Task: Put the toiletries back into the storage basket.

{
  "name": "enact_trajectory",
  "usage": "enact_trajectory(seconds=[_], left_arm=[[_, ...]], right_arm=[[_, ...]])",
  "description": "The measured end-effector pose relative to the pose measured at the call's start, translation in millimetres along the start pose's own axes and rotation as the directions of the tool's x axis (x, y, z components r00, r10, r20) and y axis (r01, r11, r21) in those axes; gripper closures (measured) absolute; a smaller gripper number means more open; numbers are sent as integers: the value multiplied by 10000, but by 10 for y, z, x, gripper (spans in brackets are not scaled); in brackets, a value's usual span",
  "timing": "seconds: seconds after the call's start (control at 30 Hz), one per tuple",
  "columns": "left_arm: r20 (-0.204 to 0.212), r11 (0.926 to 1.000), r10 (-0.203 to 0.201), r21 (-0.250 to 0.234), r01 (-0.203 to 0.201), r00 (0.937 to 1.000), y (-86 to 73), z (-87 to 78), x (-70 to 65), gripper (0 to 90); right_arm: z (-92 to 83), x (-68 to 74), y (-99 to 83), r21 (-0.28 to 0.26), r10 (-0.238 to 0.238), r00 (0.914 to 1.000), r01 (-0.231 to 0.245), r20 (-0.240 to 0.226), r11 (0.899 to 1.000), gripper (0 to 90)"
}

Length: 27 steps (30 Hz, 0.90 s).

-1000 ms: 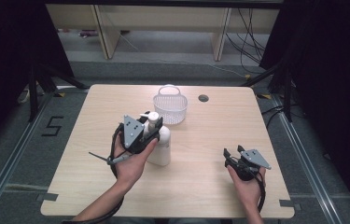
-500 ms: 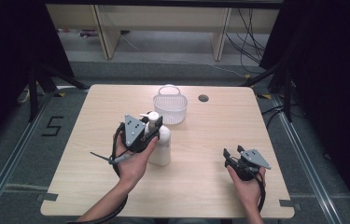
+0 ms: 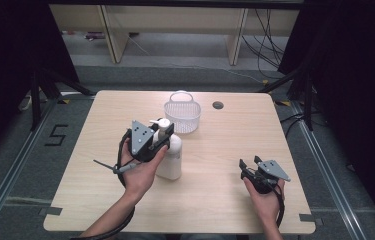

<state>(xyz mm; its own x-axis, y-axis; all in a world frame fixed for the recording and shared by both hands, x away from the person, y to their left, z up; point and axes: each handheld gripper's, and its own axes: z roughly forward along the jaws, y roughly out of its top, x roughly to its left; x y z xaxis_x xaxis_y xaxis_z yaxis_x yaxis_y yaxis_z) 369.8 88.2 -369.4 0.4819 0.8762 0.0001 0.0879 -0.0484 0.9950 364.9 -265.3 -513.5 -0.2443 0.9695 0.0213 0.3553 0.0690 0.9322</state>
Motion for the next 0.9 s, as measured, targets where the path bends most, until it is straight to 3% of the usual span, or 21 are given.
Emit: enact_trajectory(seconds=[0.67,0.9], left_arm=[[-64,9993,38,-382,-40,10000,186,53,133,592],[-100,9986,-131,-520,126,9999,246,76,177,592]], right_arm=[[-8,12,-2,16,130,9999,-130,32,9999,407],[-5,3,-3,-21,79,10000,-79,-33,10000,406]])
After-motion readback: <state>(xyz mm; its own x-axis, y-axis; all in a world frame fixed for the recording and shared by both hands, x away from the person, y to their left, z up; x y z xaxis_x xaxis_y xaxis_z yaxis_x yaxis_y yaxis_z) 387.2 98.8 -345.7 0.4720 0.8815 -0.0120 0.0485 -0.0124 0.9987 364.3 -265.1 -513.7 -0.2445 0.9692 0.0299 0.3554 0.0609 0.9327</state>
